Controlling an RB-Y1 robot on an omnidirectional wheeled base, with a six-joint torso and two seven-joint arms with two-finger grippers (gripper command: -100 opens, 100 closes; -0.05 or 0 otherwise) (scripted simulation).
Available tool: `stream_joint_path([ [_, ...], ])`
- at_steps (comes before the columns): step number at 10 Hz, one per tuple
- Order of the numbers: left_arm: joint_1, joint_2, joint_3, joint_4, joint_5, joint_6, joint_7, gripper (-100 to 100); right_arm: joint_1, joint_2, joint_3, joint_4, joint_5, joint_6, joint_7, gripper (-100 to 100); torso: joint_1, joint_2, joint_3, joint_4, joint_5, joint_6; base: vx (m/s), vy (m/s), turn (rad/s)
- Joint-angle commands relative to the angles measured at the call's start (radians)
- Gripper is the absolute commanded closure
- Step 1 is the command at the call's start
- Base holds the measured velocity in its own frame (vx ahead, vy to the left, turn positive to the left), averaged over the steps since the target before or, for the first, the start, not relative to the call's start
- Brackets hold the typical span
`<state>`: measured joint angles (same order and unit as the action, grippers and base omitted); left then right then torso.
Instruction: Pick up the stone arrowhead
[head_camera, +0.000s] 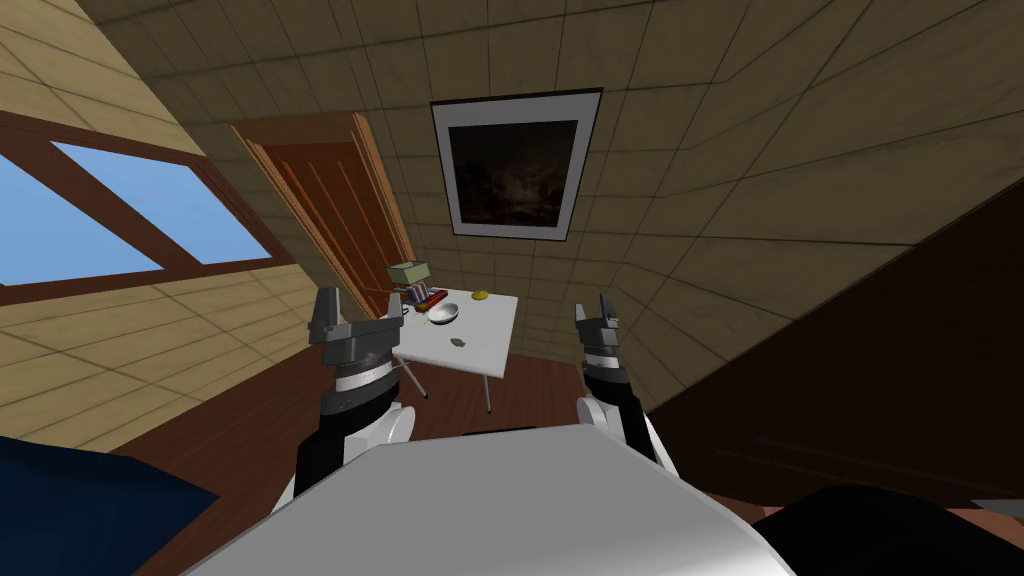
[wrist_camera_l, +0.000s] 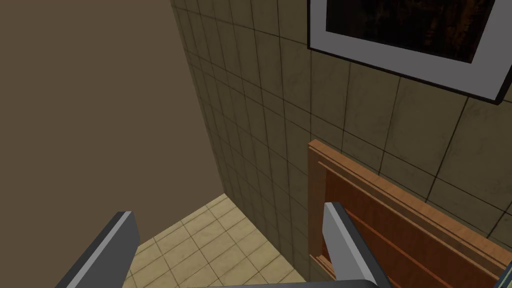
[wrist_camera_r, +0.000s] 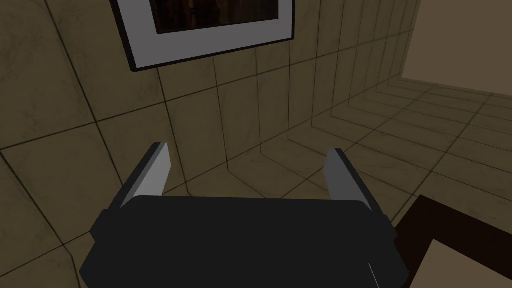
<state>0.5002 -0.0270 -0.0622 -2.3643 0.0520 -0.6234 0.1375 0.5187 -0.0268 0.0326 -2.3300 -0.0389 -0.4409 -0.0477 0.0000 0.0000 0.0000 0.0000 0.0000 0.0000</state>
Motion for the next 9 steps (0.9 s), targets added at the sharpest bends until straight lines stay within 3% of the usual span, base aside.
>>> stream_joint_path([
  [1, -0.012, 0.043, 0.002, 0.008, 0.001, 0.024, -0.003, -100, 0.000, 0.000, 0.000, 0.000, 0.000, 0.000, 0.000, 0, 0.000, 0.000, 0.000, 0.000, 0.000, 0.000, -0.019, 0.001, -0.010],
  [4, -0.061, 0.128, 0.010, 0.039, 0.007, 0.106, -0.017, -100, 0.000, 0.000, 0.000, 0.000, 0.000, 0.000, 0.000, 0, 0.000, 0.003, 0.002, 0.001, 0.000, 0.000, -0.061, -0.002, -0.022],
  [5, -0.061, 0.128, 0.010, 0.039, 0.007, 0.118, -0.017, -100, 0.000, 0.000, 0.000, 0.000, 0.000, 0.000, 0.000, 0, 0.000, 0.005, 0.003, 0.001, 0.000, 0.000, -0.065, 0.009, -0.012],
  [7, -0.111, 0.172, 0.018, 0.069, 0.012, 0.196, -0.030, -100, 0.000, 0.000, 0.000, 0.000, 0.000, 0.000, 0.000, 0, 0.001, 0.004, 0.003, 0.001, 0.000, 0.000, -0.079, 0.010, -0.024],
  [8, -0.111, 0.172, 0.018, 0.069, 0.012, 0.214, -0.030, -100, 0.000, 0.000, 0.000, 0.000, 0.000, 0.000, 0.000, 0, 0.001, 0.005, 0.003, 0.001, 0.000, 0.000, -0.069, 0.007, -0.013],
  [9, -0.141, 0.190, 0.022, 0.087, 0.015, 0.254, -0.037, -100, 0.000, 0.000, 0.000, 0.000, 0.000, 0.000, 0.000, 0, 0.001, 0.005, 0.003, 0.001, 0.000, 0.000, -0.083, -0.002, -0.021],
])
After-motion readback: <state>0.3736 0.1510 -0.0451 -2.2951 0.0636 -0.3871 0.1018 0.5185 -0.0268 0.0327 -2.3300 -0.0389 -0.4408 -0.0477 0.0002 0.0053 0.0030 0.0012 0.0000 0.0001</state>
